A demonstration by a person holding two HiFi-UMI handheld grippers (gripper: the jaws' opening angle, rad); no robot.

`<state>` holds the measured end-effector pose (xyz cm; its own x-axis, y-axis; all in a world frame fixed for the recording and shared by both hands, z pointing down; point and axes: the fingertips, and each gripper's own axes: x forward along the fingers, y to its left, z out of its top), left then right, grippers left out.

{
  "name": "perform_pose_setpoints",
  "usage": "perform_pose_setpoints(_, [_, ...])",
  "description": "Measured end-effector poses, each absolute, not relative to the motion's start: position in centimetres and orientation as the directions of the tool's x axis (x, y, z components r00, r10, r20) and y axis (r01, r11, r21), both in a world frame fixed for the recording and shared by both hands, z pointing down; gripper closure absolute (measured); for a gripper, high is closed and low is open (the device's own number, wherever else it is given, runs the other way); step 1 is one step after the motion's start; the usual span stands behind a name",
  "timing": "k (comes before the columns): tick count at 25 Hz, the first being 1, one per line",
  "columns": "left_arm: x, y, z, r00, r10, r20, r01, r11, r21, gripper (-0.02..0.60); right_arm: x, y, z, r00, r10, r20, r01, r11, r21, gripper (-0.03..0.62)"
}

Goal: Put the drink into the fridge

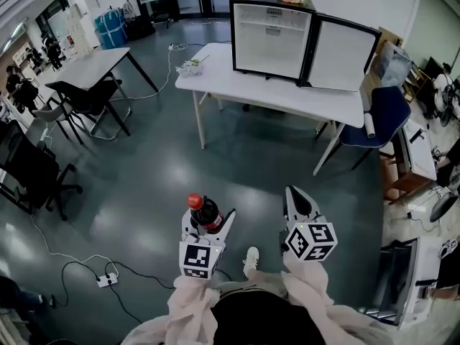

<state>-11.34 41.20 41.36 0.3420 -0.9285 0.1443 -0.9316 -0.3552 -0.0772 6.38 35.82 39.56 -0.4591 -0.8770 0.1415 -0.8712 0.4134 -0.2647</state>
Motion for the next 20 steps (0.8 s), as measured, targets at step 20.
perform_pose_setpoints(20, [-8.1, 30.0, 43.2, 0.333, -0.929, 0.163, -0.937, -0.345, -0.050, 0.242, 10.1, 24.3, 42.0, -0.458, -0.873, 0.168, -0.865, 0.394, -0.309, 0.583])
